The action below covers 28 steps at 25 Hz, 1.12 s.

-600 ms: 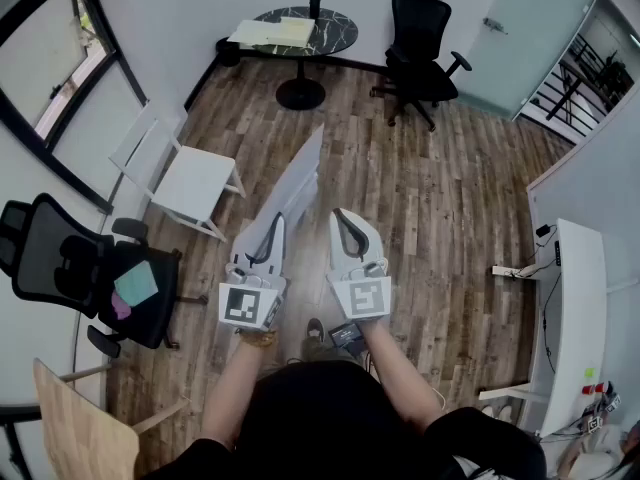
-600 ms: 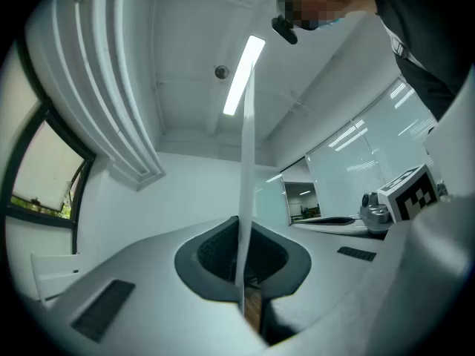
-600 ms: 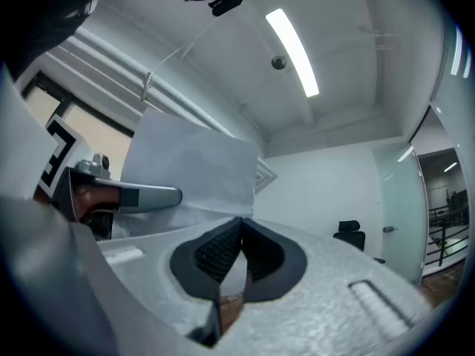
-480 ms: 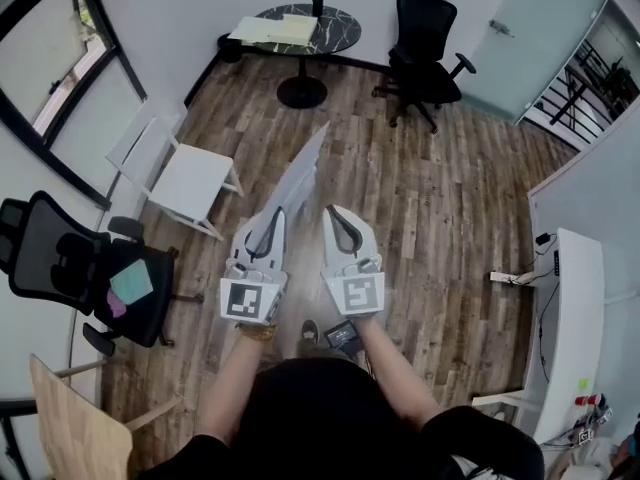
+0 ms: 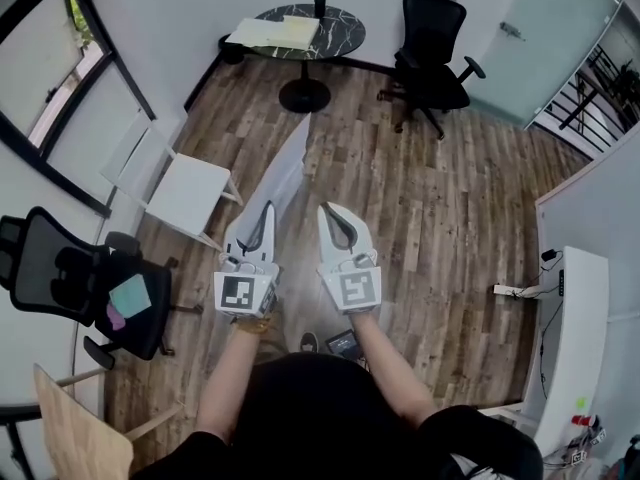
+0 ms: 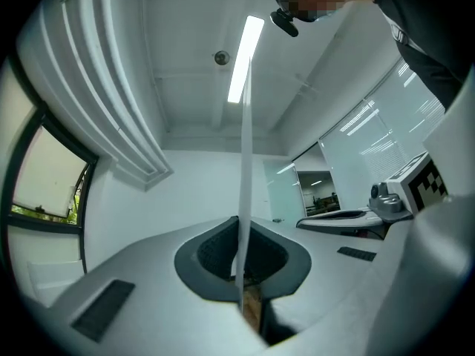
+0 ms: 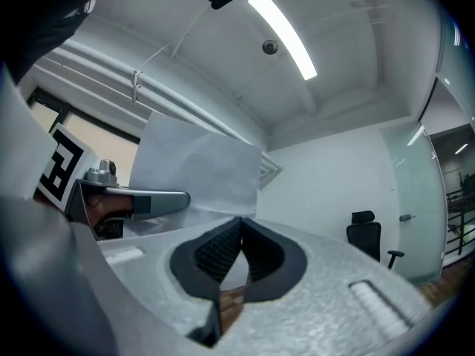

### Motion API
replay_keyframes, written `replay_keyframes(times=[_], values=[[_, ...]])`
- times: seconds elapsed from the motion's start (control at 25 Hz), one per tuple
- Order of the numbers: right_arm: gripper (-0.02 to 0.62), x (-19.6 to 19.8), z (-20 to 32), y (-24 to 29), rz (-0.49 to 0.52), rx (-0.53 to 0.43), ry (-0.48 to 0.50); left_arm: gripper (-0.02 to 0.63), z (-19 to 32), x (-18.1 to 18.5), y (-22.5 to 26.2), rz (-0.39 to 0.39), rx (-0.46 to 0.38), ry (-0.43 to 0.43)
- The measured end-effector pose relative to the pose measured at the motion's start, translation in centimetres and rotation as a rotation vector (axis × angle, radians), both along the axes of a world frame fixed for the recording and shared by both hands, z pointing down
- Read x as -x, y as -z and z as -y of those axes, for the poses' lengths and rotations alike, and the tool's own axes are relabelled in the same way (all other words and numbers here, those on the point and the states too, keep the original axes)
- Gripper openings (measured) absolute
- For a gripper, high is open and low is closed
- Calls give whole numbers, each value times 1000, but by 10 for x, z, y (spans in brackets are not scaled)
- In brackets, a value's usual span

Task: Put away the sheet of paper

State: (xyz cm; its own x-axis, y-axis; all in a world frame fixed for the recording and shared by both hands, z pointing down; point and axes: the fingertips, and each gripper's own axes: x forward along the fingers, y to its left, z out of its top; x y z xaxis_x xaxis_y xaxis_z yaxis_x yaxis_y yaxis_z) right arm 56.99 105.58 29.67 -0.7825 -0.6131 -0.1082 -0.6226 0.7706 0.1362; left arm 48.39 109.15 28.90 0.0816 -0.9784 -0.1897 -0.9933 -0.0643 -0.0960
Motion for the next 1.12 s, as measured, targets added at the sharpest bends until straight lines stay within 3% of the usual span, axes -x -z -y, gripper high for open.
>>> replay_keyframes(times=[0.44,0.8,1.0,1.12], values=[[-2,51,104,-11,11,11,-18,2,111,47,-21,-31,21,-13],[-2,135,212,-10,-49,47,18,2,229,122,-33,-6,48,-32],[-2,166,267,-10,-55,19,16,2,282,154,-28,-19,42,-44],[0,177,305,-15,-58,26,7,2,318,165,-34,-70,65,-49]])
